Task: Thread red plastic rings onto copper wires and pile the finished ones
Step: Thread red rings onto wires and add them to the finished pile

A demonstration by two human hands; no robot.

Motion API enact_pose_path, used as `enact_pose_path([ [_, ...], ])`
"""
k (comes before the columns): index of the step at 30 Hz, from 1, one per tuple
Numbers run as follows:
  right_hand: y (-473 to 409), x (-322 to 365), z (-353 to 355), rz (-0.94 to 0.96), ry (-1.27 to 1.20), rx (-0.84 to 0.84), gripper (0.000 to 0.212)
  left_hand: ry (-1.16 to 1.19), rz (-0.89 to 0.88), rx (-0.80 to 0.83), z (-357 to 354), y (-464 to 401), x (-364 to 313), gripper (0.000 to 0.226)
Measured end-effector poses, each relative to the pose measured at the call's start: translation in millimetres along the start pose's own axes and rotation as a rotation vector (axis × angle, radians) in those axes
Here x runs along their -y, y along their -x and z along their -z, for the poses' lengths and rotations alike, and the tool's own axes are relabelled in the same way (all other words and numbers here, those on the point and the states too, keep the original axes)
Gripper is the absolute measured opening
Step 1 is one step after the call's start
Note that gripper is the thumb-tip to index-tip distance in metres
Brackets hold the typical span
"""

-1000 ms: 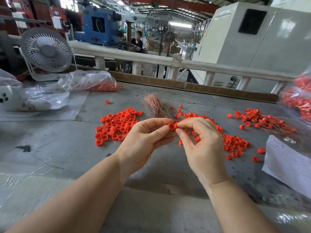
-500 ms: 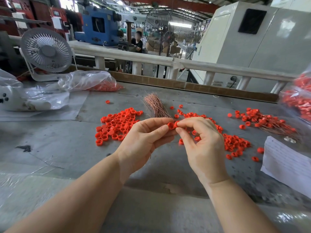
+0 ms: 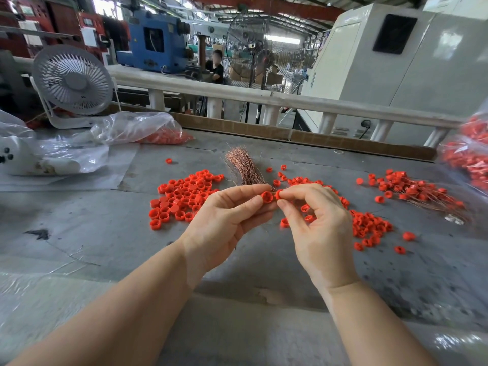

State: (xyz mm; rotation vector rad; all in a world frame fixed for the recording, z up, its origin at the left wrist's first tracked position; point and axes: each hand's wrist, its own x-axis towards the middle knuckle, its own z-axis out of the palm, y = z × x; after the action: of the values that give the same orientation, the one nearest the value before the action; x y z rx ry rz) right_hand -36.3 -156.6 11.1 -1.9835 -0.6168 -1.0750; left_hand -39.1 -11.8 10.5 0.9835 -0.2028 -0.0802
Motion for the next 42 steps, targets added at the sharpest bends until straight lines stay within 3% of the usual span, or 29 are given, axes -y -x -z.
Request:
enact_pose_path([
  [17,1.3,0.4,-0.1,0.002,-0.022,0.013,0.003,-0.114,-0.118,-0.031,-1.9,1.1,3.3,0.025],
  [42,2.4,0.2,-1.4,0.031,-0.02,0.061,0.003,-0.182,-0.102,-0.058,-3.8,2.9,3.2,0.018],
])
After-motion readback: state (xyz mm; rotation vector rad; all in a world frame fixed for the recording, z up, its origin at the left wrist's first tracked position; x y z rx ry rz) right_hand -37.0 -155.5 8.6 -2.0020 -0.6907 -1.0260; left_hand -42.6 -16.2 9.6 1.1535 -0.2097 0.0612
